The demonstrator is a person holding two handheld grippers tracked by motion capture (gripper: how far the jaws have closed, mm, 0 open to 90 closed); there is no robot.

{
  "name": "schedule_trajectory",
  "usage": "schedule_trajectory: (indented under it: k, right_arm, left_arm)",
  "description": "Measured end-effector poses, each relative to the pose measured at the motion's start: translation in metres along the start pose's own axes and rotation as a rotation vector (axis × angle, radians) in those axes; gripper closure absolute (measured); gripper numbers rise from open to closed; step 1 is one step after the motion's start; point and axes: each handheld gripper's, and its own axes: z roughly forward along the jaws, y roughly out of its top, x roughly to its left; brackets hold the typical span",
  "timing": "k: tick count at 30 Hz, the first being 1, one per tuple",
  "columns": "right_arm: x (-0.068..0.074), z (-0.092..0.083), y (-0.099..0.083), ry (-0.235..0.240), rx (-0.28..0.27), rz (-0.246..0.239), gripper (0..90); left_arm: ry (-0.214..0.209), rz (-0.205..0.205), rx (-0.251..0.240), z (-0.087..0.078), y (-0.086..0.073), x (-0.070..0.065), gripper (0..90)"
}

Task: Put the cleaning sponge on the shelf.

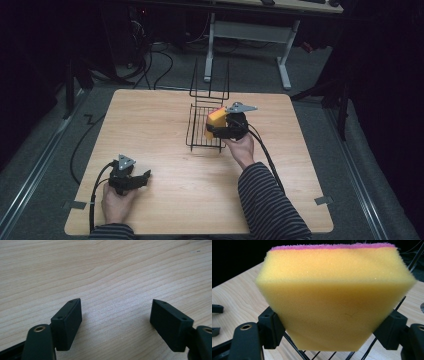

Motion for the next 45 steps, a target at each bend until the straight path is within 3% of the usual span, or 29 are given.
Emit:
schedule_trajectory:
  k: [17, 45]
  right_arm:
    - [0.001, 0.022, -0.010, 0.004, 0.049, 0.004, 23.0]
    - [0.003, 0.033, -0.014, 0.007, 0.065, -0.011, 22.4]
  left_arm:
    - [0.000, 0.000, 0.000, 0.000, 0.000, 0.000, 26.0]
    - [0.000, 0.000, 0.000, 0.000, 0.000, 0.000, 26.0]
